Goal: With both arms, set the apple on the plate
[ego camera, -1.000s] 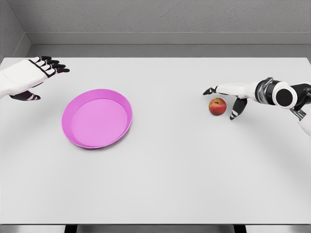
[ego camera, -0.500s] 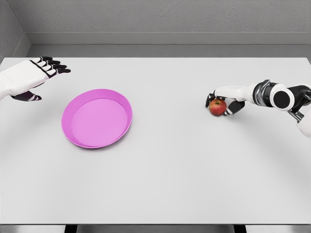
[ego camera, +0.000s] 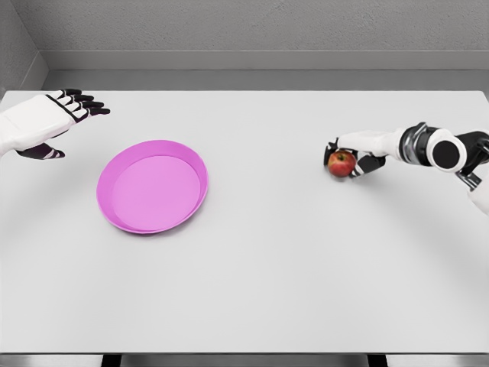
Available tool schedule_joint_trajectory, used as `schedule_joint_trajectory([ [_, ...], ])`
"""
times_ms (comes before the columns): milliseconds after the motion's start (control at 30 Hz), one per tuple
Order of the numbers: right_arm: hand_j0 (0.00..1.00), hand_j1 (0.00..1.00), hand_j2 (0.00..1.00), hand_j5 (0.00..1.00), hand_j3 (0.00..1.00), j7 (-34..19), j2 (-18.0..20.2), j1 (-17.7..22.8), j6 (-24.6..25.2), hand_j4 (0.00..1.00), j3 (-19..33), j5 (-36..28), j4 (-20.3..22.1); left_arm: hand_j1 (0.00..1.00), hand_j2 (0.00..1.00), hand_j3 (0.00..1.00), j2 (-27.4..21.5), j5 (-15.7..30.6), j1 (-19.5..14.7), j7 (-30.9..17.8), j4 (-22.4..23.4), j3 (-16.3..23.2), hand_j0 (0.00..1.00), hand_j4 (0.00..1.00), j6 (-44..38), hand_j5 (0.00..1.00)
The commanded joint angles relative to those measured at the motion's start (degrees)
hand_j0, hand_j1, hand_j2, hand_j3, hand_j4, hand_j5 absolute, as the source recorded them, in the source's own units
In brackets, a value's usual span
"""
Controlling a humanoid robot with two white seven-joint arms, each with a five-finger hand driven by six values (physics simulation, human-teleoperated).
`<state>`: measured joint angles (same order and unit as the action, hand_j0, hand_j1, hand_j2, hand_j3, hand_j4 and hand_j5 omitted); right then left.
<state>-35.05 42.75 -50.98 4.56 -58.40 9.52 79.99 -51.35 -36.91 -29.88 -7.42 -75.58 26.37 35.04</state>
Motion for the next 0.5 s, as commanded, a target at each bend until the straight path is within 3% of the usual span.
schedule_joint_trajectory([
  [0, 0.46, 0.46, 0.46, 0.46, 0.46, 0.1, 0.5, -0.1, 0.0, 0.46, 1.4, -0.1, 1.8, 1.0, 1.0, 1.0, -0.1, 0.3, 0.0, 0.0, 0.0, 0.0, 1.0, 1.0, 0.0, 1.0],
  [233, 0.47, 0.47, 0.47, 0.47, 0.47, 0.1, 1.5, 0.1, 0.4, 0.47, 4.7, -0.2, 7.9, 1.0, 1.0, 1.0, 0.0, 0.3, 0.0, 0.0, 0.0, 0.0, 1.0, 1.0, 0.0, 1.0],
  [467, 0.47, 0.47, 0.47, 0.47, 0.47, 0.1, 0.8, 0.5, 0.5, 0.47, 4.8, -0.3, 12.6, 1.0, 1.0, 1.0, 0.0, 0.3, -0.1, 0.0, 0.0, 0.0, 1.0, 1.0, 0.0, 1.0],
])
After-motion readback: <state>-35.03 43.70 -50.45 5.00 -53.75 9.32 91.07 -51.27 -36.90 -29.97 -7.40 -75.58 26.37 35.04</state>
